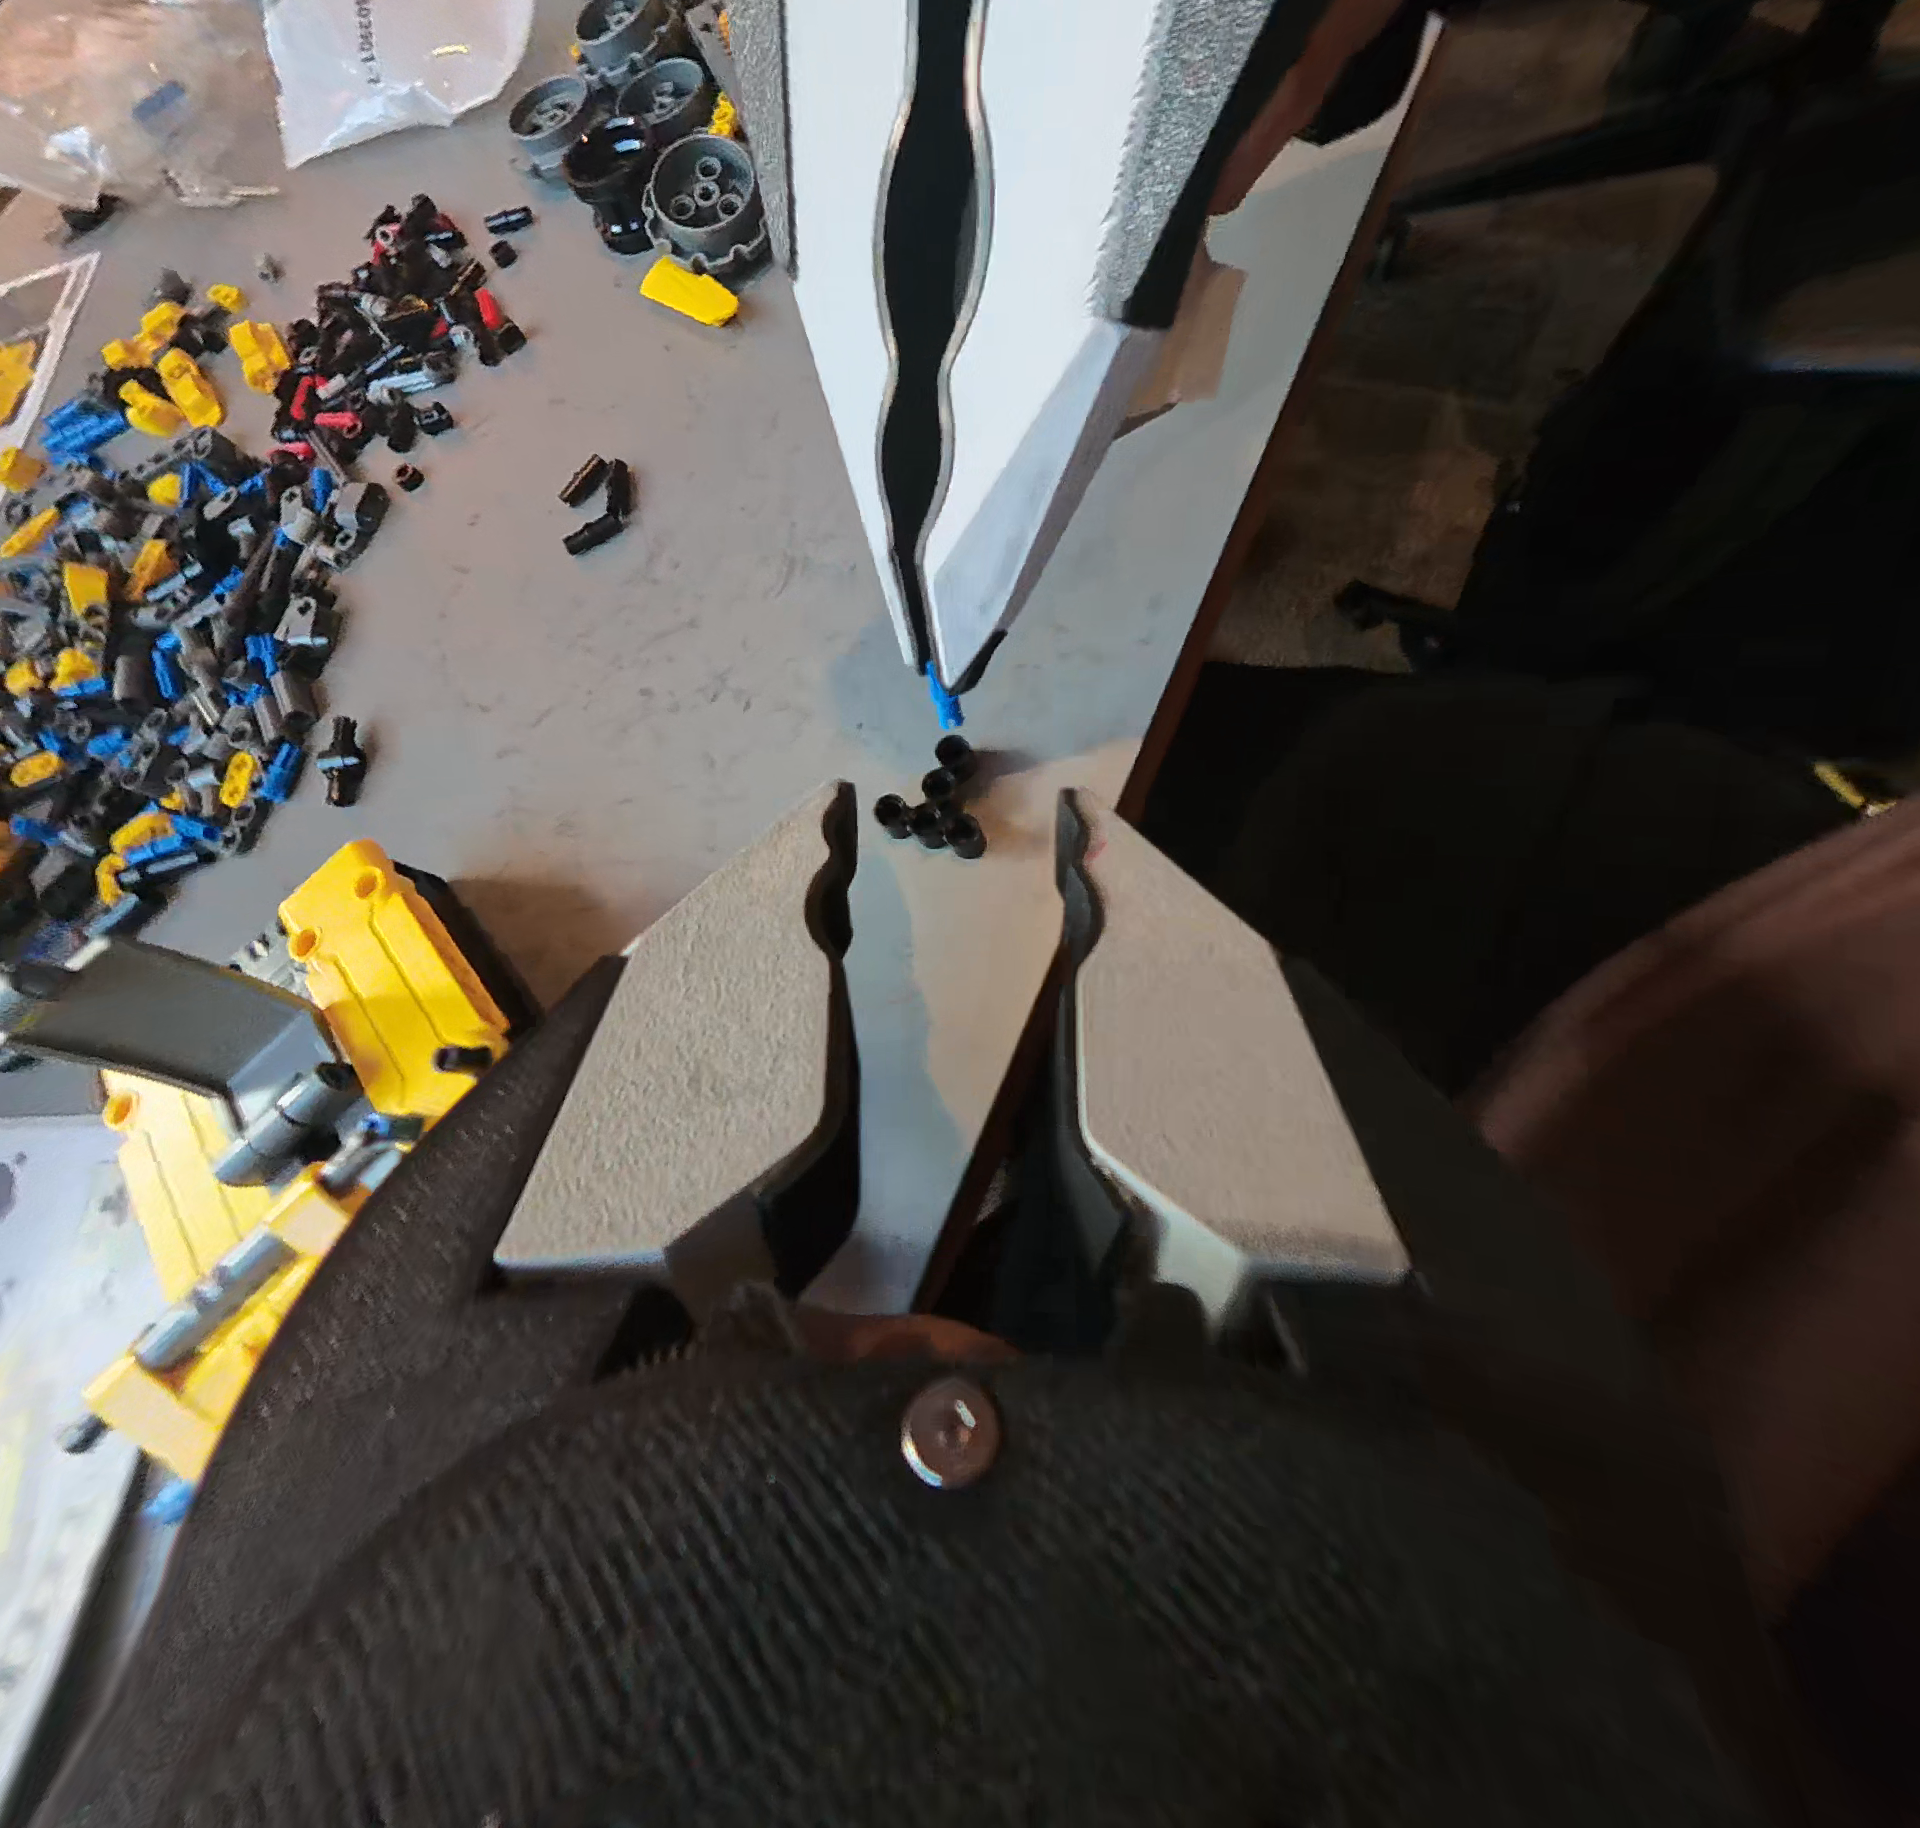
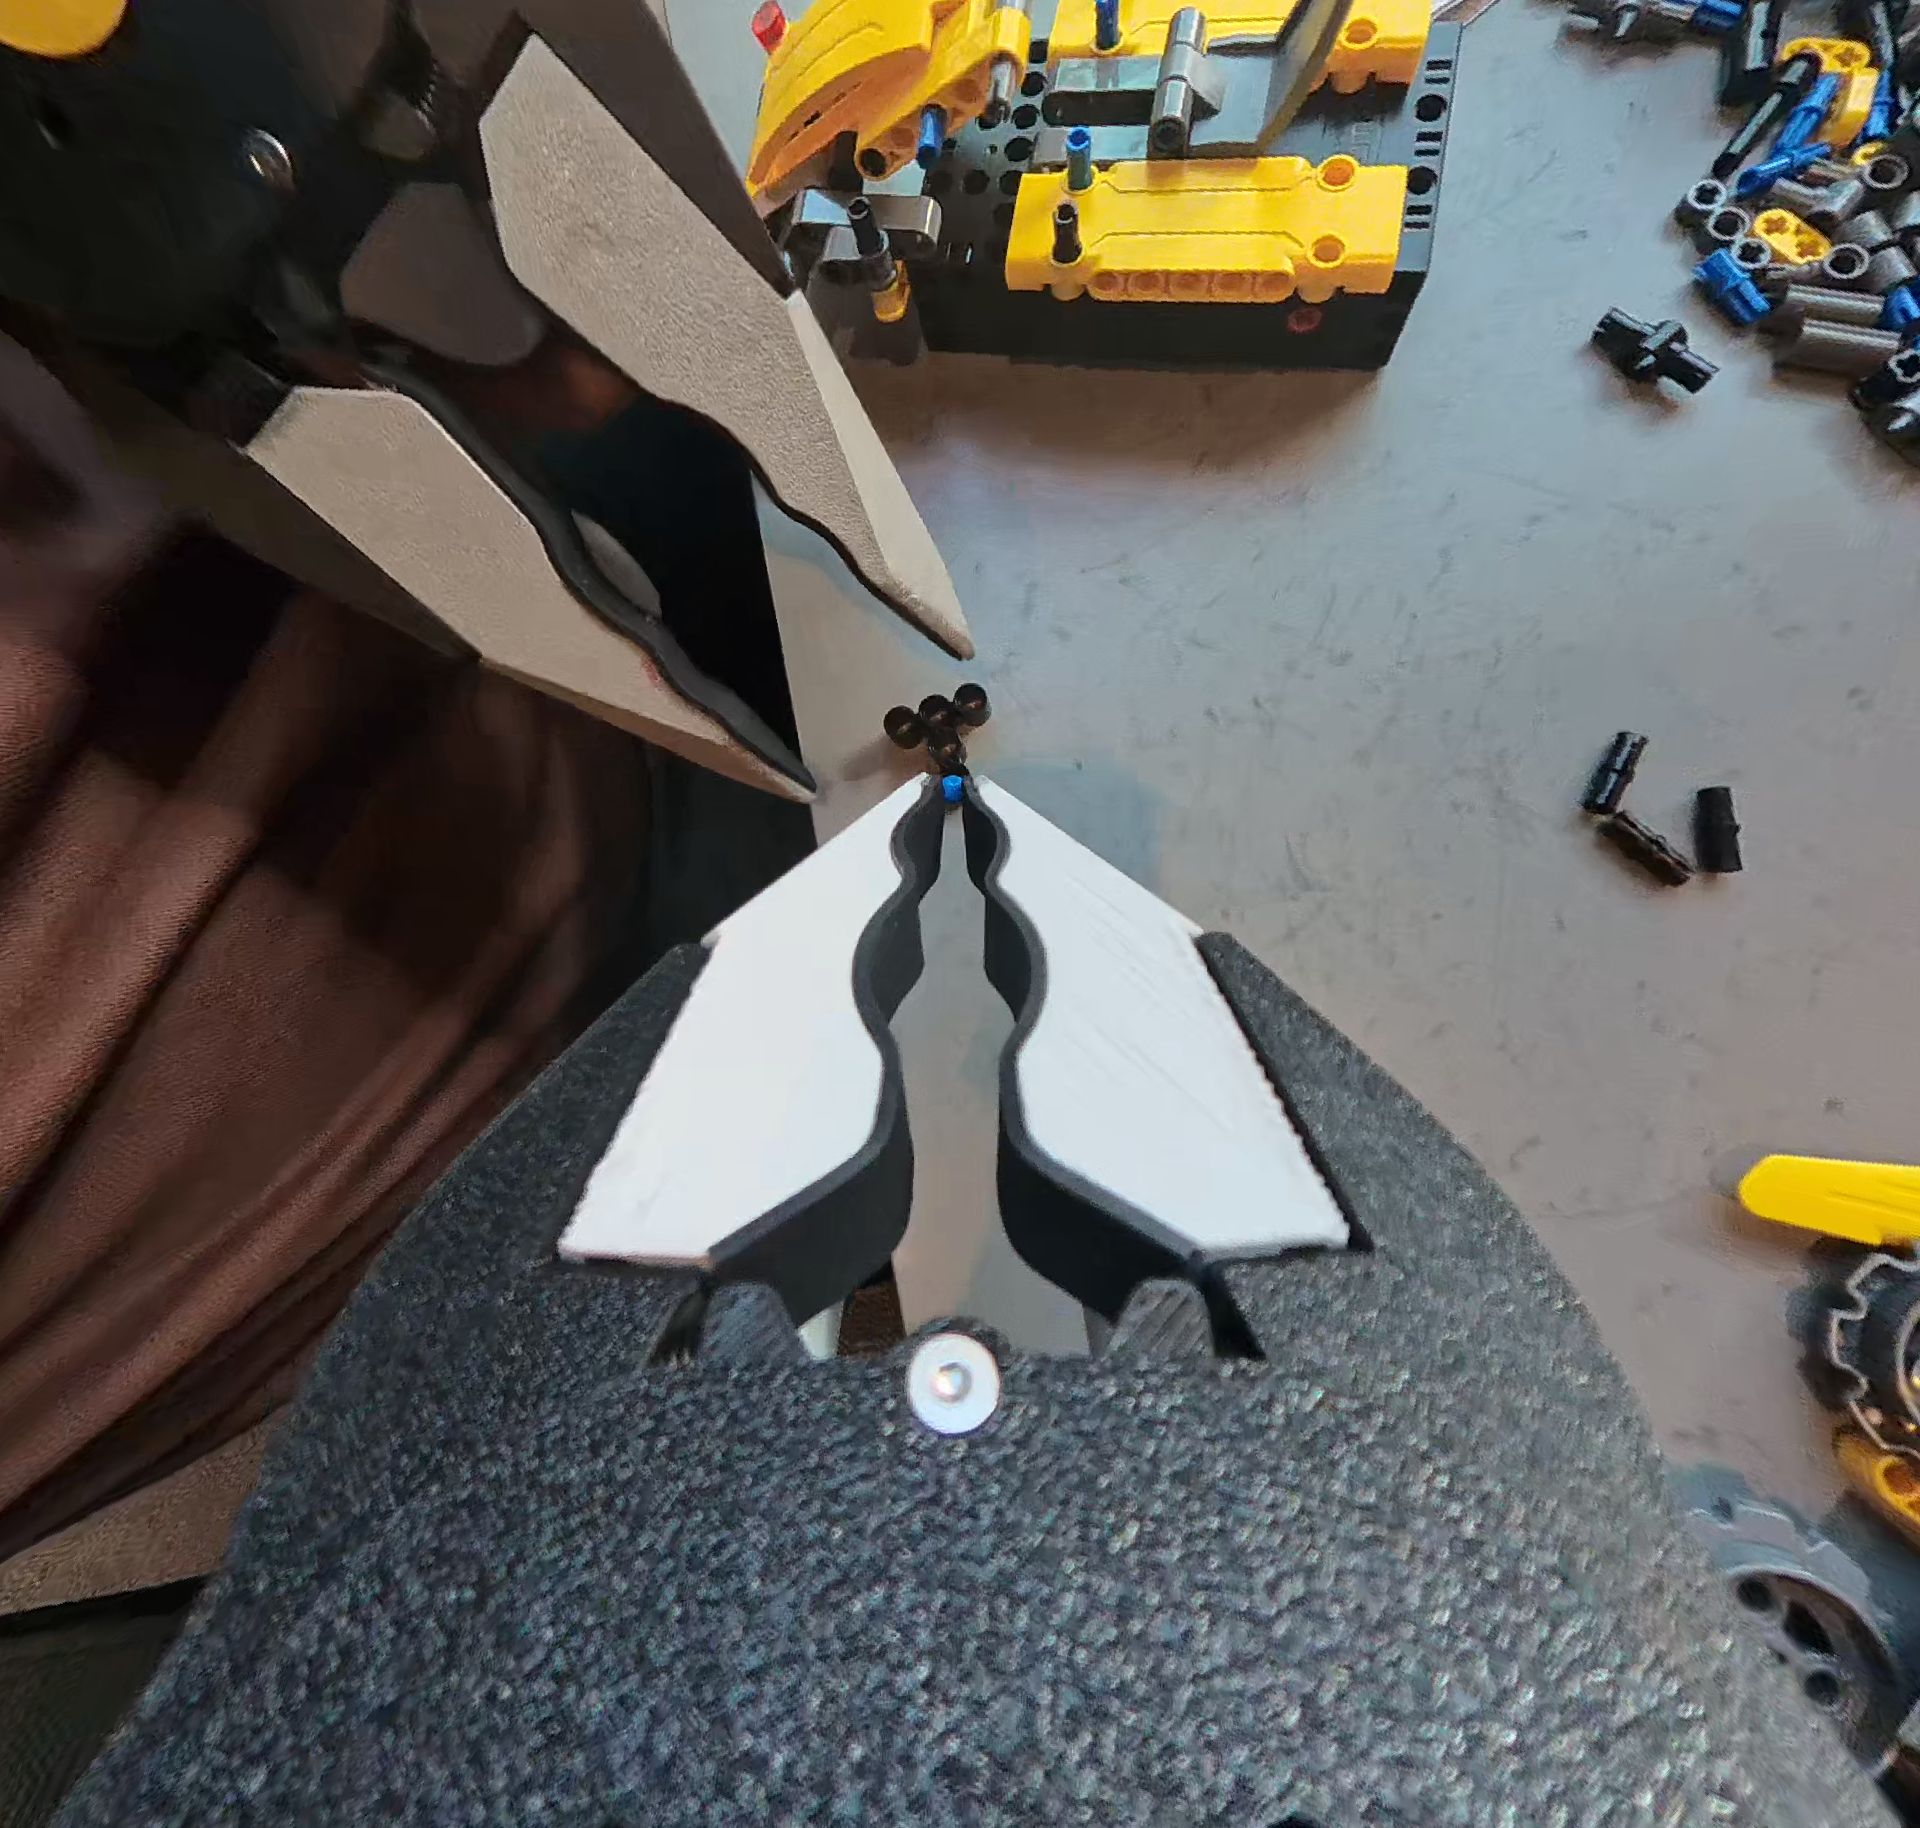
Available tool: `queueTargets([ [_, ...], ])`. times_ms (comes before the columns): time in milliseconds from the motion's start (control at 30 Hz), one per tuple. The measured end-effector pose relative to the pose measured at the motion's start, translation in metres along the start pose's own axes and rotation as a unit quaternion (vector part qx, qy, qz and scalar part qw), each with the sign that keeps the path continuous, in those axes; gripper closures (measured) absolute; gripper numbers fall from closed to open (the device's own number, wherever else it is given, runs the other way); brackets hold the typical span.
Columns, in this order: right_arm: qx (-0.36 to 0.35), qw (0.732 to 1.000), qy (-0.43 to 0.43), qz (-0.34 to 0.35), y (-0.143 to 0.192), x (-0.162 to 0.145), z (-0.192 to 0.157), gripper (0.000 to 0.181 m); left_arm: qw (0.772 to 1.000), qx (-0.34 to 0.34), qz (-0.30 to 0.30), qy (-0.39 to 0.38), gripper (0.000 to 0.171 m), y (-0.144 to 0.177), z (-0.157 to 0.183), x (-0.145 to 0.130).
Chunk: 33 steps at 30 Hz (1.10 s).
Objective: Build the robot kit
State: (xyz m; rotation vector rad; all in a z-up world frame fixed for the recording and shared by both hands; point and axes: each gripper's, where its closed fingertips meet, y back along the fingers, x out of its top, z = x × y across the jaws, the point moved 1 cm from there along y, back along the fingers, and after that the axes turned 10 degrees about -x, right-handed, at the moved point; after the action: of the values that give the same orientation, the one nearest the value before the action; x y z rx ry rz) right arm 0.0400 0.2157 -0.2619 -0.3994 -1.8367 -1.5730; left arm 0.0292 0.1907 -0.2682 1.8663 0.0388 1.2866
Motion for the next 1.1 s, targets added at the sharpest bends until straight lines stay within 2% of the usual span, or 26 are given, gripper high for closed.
queueTargets([
  [67, 0.000, 1.000, 0.008, -0.007, -0.003, -0.001, 0.000, 0.181, 1.000, 0.000, -0.014, -0.018, 0.137, 0.003, -0.006, 0.000],
  [200, -0.001, 1.000, 0.010, -0.006, -0.004, -0.002, 0.000, 0.181, 0.996, -0.049, -0.061, -0.036, 0.134, 0.005, -0.005, -0.006],
  [433, 0.000, 0.999, -0.017, 0.028, 0.009, -0.005, 0.005, 0.181, 0.990, -0.096, -0.098, -0.041, 0.136, 0.001, -0.008, -0.009],
  [633, 0.025, 0.998, -0.038, 0.054, 0.014, -0.011, 0.004, 0.181, 0.980, -0.158, -0.121, -0.014, 0.139, -0.003, -0.008, -0.017],
  [767, 0.026, 0.997, -0.038, 0.065, 0.017, -0.015, 0.007, 0.181, 0.979, -0.151, -0.137, -0.014, 0.139, -0.008, -0.006, -0.012],
  [867, 0.027, 0.996, -0.037, 0.077, 0.023, -0.017, 0.009, 0.181, 0.979, -0.150, -0.139, -0.010, 0.150, -0.016, -0.001, -0.007],
  [1100, 0.021, 0.996, -0.027, 0.081, 0.035, -0.028, 0.014, 0.181, 0.984, -0.123, -0.128, 0.026, 0.151, -0.033, -0.001, 0.007],
])
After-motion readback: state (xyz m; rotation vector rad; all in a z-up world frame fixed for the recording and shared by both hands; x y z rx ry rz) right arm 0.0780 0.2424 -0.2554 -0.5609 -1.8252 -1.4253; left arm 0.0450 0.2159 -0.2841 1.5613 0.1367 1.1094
